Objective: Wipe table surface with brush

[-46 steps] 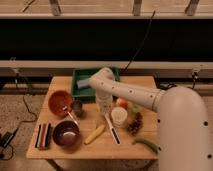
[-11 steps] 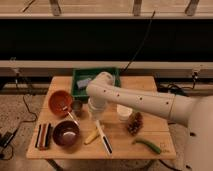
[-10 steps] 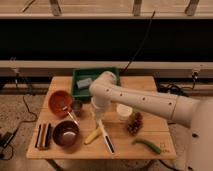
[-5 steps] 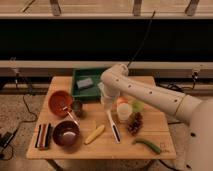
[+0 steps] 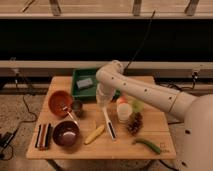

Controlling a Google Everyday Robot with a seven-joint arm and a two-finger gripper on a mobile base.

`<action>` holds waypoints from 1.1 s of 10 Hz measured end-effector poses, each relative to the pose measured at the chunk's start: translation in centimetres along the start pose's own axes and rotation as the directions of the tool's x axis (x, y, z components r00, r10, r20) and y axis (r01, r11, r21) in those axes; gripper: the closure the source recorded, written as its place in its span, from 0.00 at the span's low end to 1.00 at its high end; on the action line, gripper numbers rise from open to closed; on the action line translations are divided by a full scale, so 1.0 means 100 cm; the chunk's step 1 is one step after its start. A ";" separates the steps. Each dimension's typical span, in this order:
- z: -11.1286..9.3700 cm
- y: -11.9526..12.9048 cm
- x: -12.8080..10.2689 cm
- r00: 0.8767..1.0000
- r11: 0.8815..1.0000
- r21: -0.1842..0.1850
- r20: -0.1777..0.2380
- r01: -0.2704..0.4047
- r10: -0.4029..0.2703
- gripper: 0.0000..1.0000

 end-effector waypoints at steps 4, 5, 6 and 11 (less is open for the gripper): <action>0.008 -0.045 -0.024 0.997 0.997 0.040 0.030 0.065 -0.066 1.00; 0.012 -0.052 -0.031 0.995 0.995 0.045 0.045 0.085 -0.087 1.00; 0.013 -0.051 -0.033 0.994 0.995 0.043 0.049 0.093 -0.095 1.00; 0.014 -0.001 -0.043 0.992 0.993 -0.038 0.061 0.112 -0.109 1.00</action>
